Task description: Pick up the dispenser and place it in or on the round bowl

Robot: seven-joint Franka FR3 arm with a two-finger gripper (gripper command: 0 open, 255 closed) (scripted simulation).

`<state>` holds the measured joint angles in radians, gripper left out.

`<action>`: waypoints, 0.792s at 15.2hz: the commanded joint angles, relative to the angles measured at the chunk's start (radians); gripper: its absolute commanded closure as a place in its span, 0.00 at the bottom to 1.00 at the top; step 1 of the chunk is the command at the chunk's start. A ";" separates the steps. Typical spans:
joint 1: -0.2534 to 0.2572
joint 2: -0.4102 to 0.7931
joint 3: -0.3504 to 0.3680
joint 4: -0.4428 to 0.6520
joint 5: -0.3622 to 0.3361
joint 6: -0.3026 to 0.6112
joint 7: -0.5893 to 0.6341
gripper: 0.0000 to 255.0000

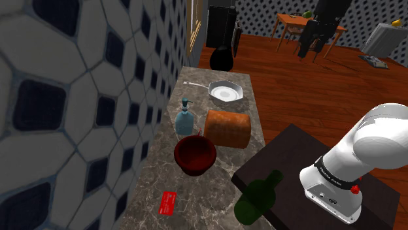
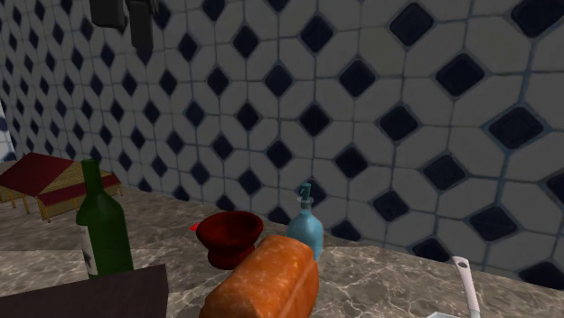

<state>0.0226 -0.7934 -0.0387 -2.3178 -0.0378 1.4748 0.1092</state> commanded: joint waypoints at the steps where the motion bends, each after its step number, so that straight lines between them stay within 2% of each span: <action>1: 0.000 0.000 0.000 0.000 0.000 0.000 0.000 0.00; 12: 0.037 0.243 0.152 -0.053 0.071 0.320 0.191 0.00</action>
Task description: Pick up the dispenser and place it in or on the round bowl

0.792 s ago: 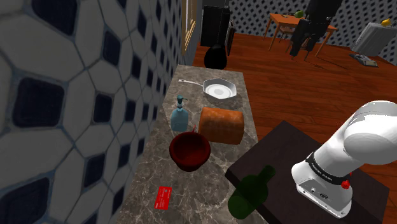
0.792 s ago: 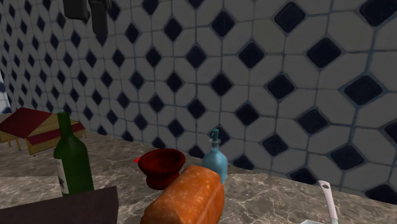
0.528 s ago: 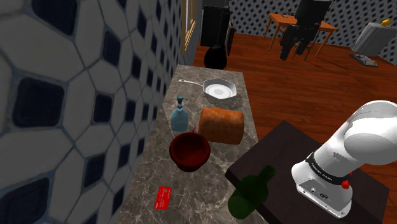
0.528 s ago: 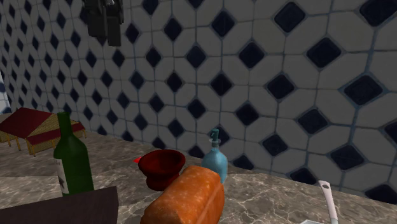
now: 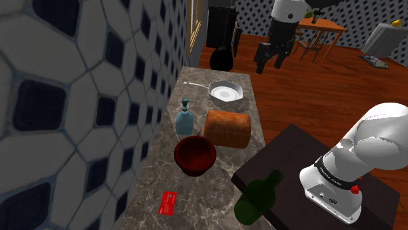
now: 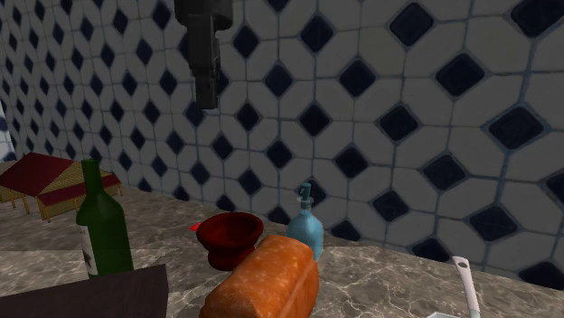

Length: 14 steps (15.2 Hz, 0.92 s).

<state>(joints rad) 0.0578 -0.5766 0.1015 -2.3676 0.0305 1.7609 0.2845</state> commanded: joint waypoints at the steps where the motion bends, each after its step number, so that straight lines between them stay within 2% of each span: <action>1: 0.004 0.056 0.025 0.001 0.005 0.062 0.033 0.00; 8: 0.013 0.286 0.112 0.068 -0.011 0.236 0.162 0.00; 14: 0.021 0.509 0.169 0.181 -0.076 0.347 0.288 0.00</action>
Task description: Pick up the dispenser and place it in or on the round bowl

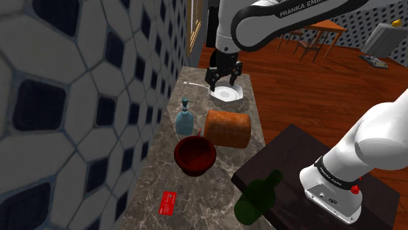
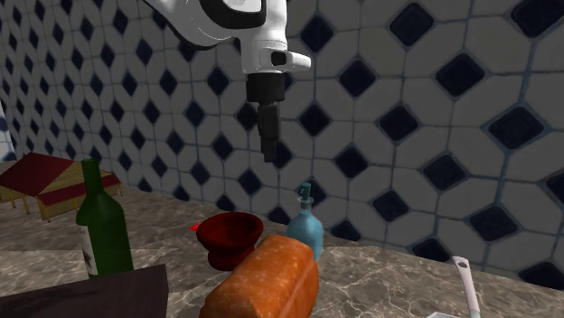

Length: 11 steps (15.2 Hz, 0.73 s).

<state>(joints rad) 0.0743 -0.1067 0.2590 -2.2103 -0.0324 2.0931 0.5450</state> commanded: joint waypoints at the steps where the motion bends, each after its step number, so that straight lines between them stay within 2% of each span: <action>1: 0.007 0.077 0.018 0.048 -0.028 0.029 0.049 0.00; 6: 0.036 0.274 0.033 0.188 -0.114 0.076 0.157 0.00; 11: 0.086 0.473 0.021 0.367 -0.195 0.088 0.247 0.00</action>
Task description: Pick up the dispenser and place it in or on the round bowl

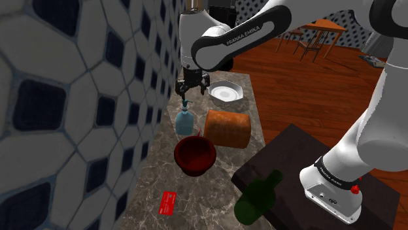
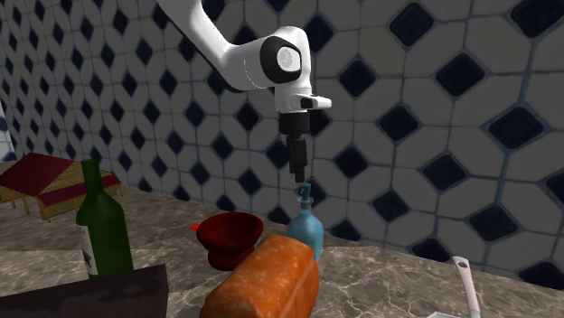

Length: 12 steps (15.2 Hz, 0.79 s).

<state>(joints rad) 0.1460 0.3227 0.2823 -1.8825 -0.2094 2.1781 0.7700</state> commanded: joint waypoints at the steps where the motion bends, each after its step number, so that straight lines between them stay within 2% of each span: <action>1: 0.025 0.084 -0.007 0.079 -0.031 0.002 0.037 0.00; 9: 0.032 0.146 -0.023 0.061 -0.058 0.079 0.054 0.00; 12: 0.032 0.146 -0.023 0.061 -0.058 0.080 0.054 0.00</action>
<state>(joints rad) 0.1774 0.4675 0.2592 -1.8224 -0.2667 2.2568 0.8237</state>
